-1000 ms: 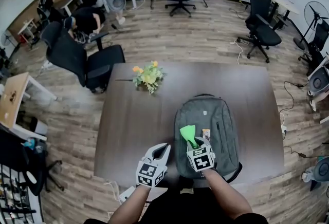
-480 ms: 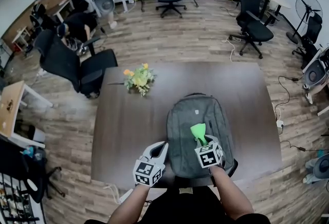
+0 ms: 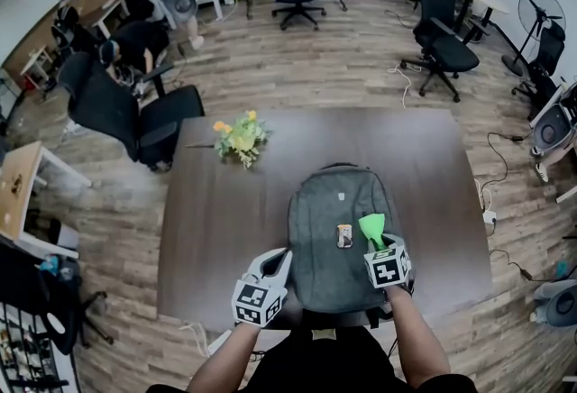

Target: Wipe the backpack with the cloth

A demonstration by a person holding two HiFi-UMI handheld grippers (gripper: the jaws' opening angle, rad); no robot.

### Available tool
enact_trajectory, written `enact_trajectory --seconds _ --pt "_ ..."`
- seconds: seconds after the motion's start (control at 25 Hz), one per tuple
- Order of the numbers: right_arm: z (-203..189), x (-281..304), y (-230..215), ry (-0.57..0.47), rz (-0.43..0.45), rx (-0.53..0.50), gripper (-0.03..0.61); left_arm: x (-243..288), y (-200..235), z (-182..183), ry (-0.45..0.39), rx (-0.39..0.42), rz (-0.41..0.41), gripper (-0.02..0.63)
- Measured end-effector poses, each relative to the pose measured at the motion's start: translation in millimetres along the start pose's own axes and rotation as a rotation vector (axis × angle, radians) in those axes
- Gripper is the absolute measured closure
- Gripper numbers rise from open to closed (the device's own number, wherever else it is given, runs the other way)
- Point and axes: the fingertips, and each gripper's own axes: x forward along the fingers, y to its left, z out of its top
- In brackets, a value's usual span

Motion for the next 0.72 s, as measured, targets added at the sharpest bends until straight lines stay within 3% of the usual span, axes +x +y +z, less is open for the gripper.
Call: enact_trajectory --seconds 0.36,0.72 --pt "-14.2 -14.7 -37.9 -0.018 -0.123 0.007 0.479 4.4 -1.1 -3.5 0.011 -0.018 0.002 0.594" --pt "6.9 -42.1 -21.8 -0.131 -0.080 0.082 0.479 2.4 1.3 -9.2 0.016 -0.037 0.010 0.594"
